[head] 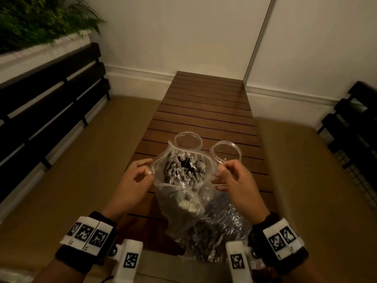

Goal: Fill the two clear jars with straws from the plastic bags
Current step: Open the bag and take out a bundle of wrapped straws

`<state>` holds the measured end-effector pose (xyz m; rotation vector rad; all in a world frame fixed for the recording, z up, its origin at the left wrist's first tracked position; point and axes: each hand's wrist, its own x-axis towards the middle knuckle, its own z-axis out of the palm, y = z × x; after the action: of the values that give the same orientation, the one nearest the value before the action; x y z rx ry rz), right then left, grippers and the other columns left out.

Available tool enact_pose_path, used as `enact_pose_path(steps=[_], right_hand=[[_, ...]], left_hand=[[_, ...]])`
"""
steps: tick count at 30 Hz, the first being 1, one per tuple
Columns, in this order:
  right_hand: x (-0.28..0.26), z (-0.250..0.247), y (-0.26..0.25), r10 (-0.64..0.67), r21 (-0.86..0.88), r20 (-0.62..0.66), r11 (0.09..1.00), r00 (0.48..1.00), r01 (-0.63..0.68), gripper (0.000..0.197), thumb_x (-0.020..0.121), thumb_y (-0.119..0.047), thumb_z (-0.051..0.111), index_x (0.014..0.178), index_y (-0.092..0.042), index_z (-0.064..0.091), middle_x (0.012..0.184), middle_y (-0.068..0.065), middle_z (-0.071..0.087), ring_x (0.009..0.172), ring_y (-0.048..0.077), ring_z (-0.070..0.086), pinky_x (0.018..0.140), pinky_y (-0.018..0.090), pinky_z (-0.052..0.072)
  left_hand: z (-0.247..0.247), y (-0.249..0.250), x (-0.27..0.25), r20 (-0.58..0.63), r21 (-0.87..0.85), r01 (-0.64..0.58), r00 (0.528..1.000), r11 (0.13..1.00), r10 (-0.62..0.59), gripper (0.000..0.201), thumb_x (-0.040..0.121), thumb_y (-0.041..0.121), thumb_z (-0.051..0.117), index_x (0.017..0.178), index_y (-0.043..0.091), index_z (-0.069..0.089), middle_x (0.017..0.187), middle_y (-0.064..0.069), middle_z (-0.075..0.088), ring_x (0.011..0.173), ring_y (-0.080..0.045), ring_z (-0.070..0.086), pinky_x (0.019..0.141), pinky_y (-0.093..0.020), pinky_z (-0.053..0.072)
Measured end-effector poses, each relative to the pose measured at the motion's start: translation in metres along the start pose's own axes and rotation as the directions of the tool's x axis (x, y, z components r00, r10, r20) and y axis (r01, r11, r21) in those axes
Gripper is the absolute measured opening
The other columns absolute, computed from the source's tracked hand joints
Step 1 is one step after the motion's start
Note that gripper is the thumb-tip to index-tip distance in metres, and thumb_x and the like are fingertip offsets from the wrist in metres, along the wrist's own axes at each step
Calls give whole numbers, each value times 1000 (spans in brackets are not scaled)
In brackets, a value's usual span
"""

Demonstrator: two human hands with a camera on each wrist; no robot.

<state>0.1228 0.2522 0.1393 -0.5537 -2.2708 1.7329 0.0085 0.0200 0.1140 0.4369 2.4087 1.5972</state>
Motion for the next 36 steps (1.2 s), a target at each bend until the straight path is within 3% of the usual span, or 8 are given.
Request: enact_pose_path(steps=[4, 8, 14, 20, 23, 27, 31, 36], right_hand=[[-58, 2, 22, -60, -89, 323, 992, 944, 94, 82, 72, -72, 69, 143, -48, 38, 144, -22, 49, 131, -2, 50, 109, 34, 45], [-84, 34, 50, 10, -365, 481, 911, 877, 190, 140, 56, -65, 87, 151, -51, -16, 160, -36, -6, 149, -5, 3, 121, 22, 12], [-46, 59, 40, -108, 129, 148, 988, 983, 89, 100, 77, -13, 85, 149, -42, 22, 130, -33, 59, 118, -6, 60, 92, 18, 54], [-23, 36, 33, -140, 21, 224, 990, 964, 139, 77, 83, -10, 80, 147, -27, 40, 133, -19, 59, 111, -11, 61, 84, 7, 49], [-13, 26, 33, -139, -43, 295, 986, 945, 159, 74, 81, -3, 79, 140, -35, 47, 131, -18, 60, 117, -2, 61, 89, 16, 53], [-3, 25, 27, -120, -81, 411, 983, 904, 167, 82, 79, -8, 82, 145, -35, 42, 139, -18, 53, 125, -5, 54, 97, 20, 49], [-1, 27, 21, -88, -89, 508, 984, 857, 153, 99, 77, -28, 84, 153, -44, 22, 157, -20, 31, 137, -15, 31, 113, 22, 30], [-3, 30, 30, -50, -232, 522, 952, 851, 199, 113, 72, -36, 87, 125, -78, -5, 150, -17, 20, 143, 9, 21, 121, 36, 23]], left_hand=[[11, -1, -5, 61, -4, -58, 996, 998, 58, 30, 92, 0, 53, 63, 6, 45, 118, 33, 52, 99, 20, 53, 74, 0, 40], [28, -4, -5, 70, -73, -71, 995, 995, 76, 32, 91, -5, 50, 64, 11, 41, 62, 15, 54, 56, 5, 44, 59, -14, 39], [29, 3, -14, 236, -61, 25, 972, 998, -10, 33, 97, 7, 52, 64, 11, 52, 67, 7, 68, 55, 5, 57, 54, -8, 45], [-24, -17, 9, 225, -81, -17, 974, 997, 35, 81, 52, 79, 70, 113, 30, 50, 118, 14, 61, 103, 9, 58, 86, -19, 49], [-35, -23, 20, 397, 87, -61, 918, 994, 22, 118, 48, 60, 87, 139, 55, 13, 153, 22, 24, 141, -2, 26, 115, -36, 30], [-19, -2, 19, 546, 228, -167, 837, 959, 16, 106, 39, 80, 71, 127, 45, 23, 125, 31, 38, 113, 24, 47, 91, 0, 41], [1, 2, 12, 640, 293, -185, 767, 938, -49, 81, 45, 84, 67, 116, 57, 37, 119, 25, 50, 105, 15, 56, 97, -11, 46], [21, 13, -2, 540, 142, -96, 841, 985, 4, 85, 85, -6, 66, 124, 35, 2, 87, 16, 46, 78, -3, 59, 68, -3, 49]])
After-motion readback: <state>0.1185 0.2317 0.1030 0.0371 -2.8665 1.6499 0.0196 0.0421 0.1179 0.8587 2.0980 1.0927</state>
